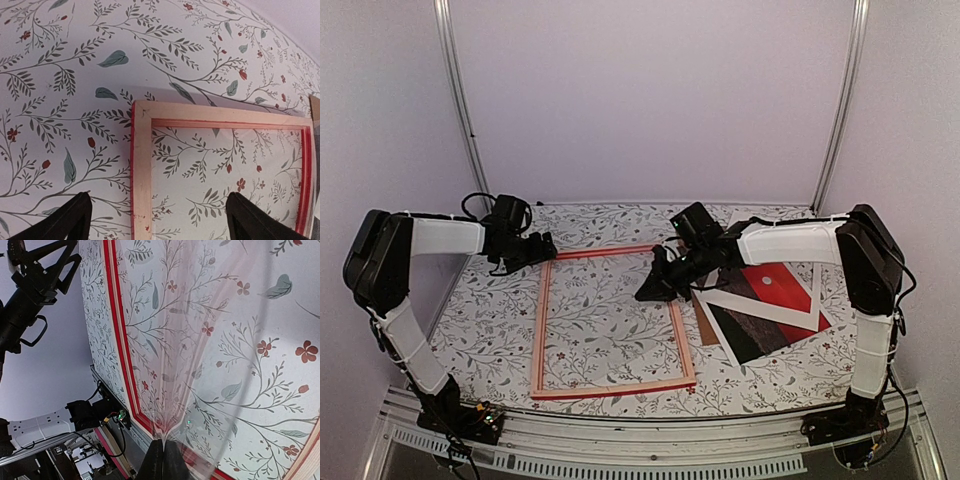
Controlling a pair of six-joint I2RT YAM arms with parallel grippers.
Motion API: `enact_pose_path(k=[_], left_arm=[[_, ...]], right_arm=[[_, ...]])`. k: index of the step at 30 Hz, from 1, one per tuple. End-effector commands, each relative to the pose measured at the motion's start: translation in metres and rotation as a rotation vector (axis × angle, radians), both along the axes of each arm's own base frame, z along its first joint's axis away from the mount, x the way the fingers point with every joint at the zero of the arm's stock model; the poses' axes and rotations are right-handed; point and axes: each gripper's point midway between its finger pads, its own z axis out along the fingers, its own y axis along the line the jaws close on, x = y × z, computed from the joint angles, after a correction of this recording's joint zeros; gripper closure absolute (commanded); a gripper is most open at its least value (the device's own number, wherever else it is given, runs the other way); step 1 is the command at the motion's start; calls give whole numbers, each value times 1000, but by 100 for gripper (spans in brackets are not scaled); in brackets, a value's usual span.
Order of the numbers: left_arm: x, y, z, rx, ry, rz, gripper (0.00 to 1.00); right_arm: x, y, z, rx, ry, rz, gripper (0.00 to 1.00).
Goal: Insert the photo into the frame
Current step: Pick up the glass panel from the frame body.
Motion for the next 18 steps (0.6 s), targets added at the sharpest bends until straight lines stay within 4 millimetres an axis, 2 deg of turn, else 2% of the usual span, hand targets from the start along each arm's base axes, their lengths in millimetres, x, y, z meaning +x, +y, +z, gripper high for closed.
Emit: enact_pose_path(k=[1,4,18], left_arm=[[-8,-5,-11,14,24,-28,5],[-8,-6,-9,14,21,-29,5],[-8,-5,-6,10,15,-24,4]], right_arm=[[1,14,19,77,-21,21,96],[1,16,24,88,-27,21,100],[-1,23,59,163,-88,23,100]])
